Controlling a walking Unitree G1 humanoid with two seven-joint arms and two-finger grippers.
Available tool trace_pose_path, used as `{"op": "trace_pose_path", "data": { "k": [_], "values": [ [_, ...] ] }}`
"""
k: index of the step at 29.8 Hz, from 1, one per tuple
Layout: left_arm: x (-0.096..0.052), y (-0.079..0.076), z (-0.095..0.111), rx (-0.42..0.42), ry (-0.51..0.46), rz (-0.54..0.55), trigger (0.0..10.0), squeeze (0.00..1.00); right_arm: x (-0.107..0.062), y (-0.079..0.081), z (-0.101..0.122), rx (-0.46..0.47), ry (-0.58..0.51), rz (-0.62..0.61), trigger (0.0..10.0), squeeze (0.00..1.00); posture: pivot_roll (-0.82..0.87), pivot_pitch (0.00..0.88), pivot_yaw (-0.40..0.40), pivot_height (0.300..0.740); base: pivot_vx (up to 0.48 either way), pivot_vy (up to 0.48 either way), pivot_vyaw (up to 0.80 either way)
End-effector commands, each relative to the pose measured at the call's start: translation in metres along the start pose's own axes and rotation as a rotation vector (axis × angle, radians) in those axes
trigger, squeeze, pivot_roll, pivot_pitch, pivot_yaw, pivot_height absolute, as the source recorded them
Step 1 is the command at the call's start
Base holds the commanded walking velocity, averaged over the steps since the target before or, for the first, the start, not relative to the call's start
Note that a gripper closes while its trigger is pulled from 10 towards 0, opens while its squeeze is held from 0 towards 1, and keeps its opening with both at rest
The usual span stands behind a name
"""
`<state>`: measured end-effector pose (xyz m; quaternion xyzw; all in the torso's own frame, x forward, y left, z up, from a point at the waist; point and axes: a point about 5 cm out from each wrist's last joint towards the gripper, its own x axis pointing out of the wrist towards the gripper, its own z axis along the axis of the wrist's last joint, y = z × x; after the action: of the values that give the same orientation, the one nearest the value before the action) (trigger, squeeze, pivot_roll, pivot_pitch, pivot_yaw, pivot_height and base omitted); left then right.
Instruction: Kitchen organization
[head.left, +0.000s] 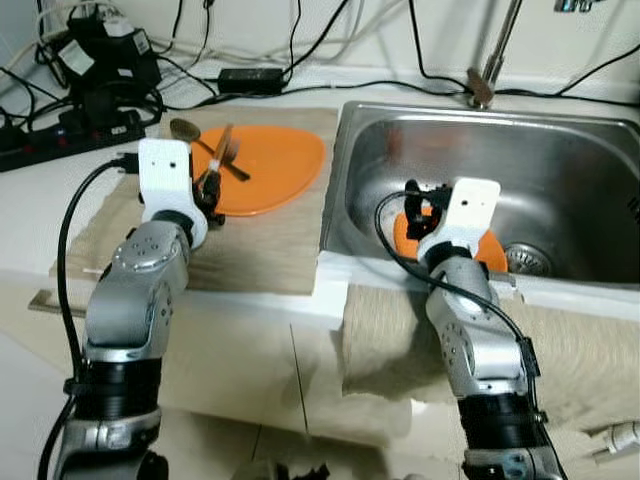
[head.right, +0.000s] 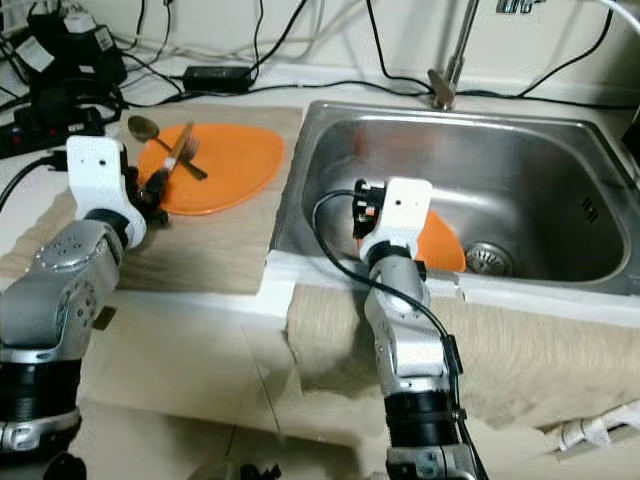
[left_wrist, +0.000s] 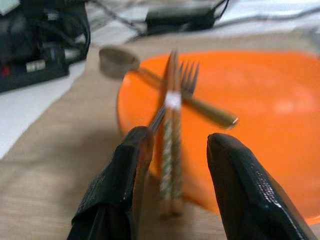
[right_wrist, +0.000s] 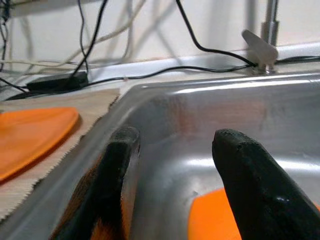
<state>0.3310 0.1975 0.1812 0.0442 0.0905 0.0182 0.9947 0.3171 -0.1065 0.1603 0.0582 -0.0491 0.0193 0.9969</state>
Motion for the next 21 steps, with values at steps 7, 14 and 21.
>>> {"op": "trace_pose_path", "data": {
  "k": [7,14,21],
  "values": [
    [0.016,0.007,0.009,0.030,0.011,-0.038,10.0,0.00,0.001,0.009,0.007,0.009,-0.022,0.044,10.0,0.00,0.04,0.000,0.055,0.740,0.000,0.000,0.00],
    [0.030,0.015,0.026,0.059,-0.016,-0.060,10.0,0.00,0.001,0.011,0.007,0.008,-0.024,0.049,10.0,0.00,0.04,0.000,0.062,0.740,0.000,0.000,0.00],
    [0.041,0.016,0.039,0.108,-0.020,-0.091,10.0,0.00,0.001,0.011,0.006,0.008,-0.021,0.049,10.0,0.00,0.04,0.000,0.064,0.740,0.000,0.000,0.00]
  ]
}}
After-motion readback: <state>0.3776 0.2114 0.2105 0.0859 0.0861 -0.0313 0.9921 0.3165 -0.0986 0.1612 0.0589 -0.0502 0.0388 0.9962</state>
